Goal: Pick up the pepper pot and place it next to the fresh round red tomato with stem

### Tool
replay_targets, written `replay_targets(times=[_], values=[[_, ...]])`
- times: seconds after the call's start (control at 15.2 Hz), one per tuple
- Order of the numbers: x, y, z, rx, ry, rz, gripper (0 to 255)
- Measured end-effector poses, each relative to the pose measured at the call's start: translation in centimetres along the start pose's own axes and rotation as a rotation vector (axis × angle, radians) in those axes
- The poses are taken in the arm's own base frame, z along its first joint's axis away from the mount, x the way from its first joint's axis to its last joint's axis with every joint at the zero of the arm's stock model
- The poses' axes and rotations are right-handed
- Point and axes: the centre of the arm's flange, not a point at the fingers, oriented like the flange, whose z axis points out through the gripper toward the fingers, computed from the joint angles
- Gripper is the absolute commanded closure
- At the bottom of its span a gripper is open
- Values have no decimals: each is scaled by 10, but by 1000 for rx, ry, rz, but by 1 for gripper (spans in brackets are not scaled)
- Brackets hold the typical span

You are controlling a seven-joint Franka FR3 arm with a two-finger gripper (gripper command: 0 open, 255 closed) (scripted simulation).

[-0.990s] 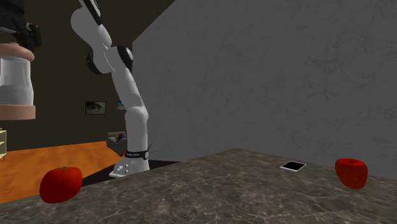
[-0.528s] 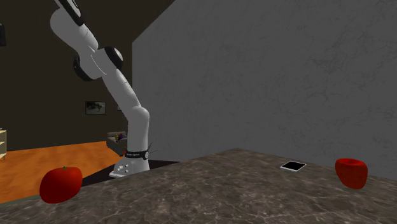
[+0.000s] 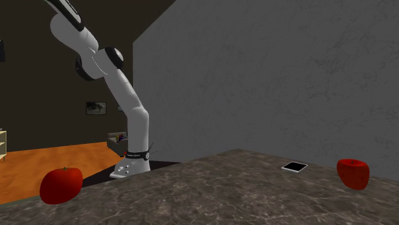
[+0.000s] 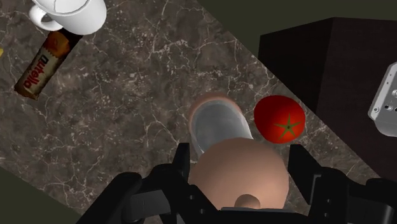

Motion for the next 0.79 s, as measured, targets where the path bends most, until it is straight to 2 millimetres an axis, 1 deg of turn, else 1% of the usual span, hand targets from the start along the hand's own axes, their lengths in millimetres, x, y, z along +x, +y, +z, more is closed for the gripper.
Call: replay_targets(times=[0.79], values=[[1, 8, 63, 0, 0, 0, 255]])
